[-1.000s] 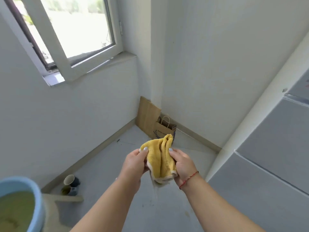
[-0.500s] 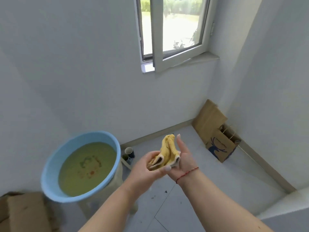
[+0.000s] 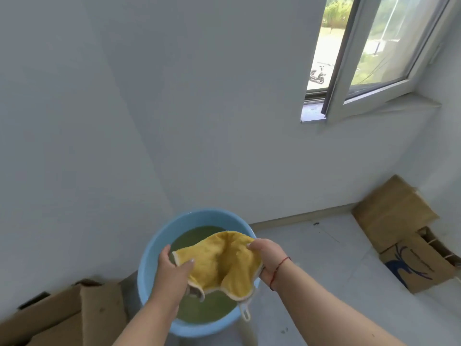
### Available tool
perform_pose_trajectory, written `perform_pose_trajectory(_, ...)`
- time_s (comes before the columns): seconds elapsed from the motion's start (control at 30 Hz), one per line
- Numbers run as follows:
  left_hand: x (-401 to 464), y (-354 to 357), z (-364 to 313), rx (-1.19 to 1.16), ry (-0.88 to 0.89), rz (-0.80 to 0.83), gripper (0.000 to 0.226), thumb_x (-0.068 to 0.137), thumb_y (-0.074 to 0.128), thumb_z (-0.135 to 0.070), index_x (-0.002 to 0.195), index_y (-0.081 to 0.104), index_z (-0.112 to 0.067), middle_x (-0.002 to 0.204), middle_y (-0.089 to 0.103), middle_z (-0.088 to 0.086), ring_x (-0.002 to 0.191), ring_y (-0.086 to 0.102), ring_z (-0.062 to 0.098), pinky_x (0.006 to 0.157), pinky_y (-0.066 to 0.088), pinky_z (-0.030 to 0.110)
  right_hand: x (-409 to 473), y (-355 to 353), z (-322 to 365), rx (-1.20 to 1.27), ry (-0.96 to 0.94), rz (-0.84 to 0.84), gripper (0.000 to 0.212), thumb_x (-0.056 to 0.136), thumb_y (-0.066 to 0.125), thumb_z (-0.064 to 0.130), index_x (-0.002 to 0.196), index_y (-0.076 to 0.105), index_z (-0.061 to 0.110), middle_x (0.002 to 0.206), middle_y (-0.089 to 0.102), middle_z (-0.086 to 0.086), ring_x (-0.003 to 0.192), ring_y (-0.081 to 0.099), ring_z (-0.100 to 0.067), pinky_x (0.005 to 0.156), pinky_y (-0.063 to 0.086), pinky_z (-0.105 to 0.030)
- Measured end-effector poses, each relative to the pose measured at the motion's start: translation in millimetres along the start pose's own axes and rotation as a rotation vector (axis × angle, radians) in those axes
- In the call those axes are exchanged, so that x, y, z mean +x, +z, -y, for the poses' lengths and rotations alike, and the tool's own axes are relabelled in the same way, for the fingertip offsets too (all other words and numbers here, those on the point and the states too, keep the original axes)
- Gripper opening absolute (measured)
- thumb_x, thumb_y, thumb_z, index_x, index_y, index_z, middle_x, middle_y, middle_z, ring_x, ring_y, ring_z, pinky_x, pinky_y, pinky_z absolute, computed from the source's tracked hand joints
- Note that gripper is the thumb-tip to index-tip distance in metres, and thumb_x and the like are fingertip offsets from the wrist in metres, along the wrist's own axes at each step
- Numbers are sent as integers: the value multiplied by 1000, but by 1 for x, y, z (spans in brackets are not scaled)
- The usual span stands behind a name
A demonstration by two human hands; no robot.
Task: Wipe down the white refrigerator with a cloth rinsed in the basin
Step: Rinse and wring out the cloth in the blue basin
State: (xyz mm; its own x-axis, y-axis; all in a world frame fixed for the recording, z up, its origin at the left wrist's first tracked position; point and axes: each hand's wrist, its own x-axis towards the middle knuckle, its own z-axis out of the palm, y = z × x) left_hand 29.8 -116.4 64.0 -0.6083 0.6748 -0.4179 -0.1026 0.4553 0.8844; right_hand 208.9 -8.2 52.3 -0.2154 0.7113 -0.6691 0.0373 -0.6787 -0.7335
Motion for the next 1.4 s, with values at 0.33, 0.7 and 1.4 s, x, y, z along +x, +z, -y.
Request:
perform_pose_trajectory(0.33, 107, -39, 41, 539, -5, 3, 57, 83, 47, 11, 133, 56, -14, 144, 44, 12, 126, 47, 25, 104, 38, 31, 94, 62, -18, -935, -193, 5, 42, 90, 37, 2, 108, 53, 36, 101, 49, 6, 78, 50, -11, 62, 38, -15)
perform_pose_trajectory(0.7, 173, 21, 104, 1261, -141, 336, 76, 94, 47, -45, 156, 7, -28, 162, -21, 1, 150, -6, 31, 123, 7, 41, 211, 70, -59, -1718, -264, 214, 62, 82, 46, -1, 140, 34, 20, 143, 33, -7, 132, 31, -28, 112, 29, -44)
perform_pose_trajectory(1.4, 206, 7, 138, -102, -618, -34, 54, 93, 55, -49, 143, 44, -30, 139, 54, 3, 122, 54, 27, 106, 42, 47, 221, 143, -82, -1085, 138, 194, 37, 99, 31, 7, 125, 56, 11, 90, 58, -7, 98, 49, -19, 77, 45, -27)
